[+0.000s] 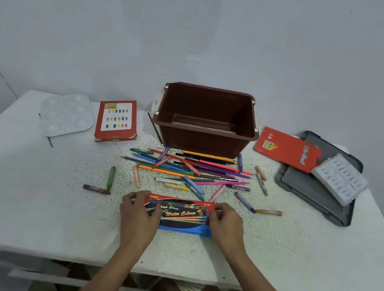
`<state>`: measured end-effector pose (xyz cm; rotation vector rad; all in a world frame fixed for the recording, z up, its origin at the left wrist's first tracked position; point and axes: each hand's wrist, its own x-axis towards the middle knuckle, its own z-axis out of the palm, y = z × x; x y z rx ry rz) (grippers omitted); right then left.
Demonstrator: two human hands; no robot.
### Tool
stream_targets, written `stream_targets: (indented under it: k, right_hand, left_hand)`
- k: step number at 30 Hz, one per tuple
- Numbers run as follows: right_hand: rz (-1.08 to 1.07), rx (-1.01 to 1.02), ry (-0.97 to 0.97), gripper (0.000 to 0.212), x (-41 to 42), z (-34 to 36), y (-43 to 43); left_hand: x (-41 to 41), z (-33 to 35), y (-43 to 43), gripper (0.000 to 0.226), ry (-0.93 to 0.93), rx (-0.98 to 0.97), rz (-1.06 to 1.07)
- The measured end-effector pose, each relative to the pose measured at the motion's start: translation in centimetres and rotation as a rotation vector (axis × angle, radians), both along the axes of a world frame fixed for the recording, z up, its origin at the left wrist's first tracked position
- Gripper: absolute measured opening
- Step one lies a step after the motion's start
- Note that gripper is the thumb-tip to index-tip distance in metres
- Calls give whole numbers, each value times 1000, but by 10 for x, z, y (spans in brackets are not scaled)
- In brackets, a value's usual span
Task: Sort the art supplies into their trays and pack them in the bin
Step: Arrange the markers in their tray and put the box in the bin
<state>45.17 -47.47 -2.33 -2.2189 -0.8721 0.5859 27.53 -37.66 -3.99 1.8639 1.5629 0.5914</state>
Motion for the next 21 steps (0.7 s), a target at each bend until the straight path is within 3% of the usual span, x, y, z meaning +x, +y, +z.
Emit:
stream_targets:
  k: [5,11,17,21]
  right_hand:
    - [-31,-26,-37,22,-6,-10,3]
    - [6,-49,-37,20,-1,2,2]
    - [-22,62,-83,20,14,30,13]
    - [-59,159,-122,46,26,67,26]
  left_hand:
    - [3,6,-3,41,23,-65,-16]
    - [4,21,8,26,-11,-102,-104]
    - [18,54,18,21,-71,12,-171]
    - [32,86,31,14,-141,63,-212]
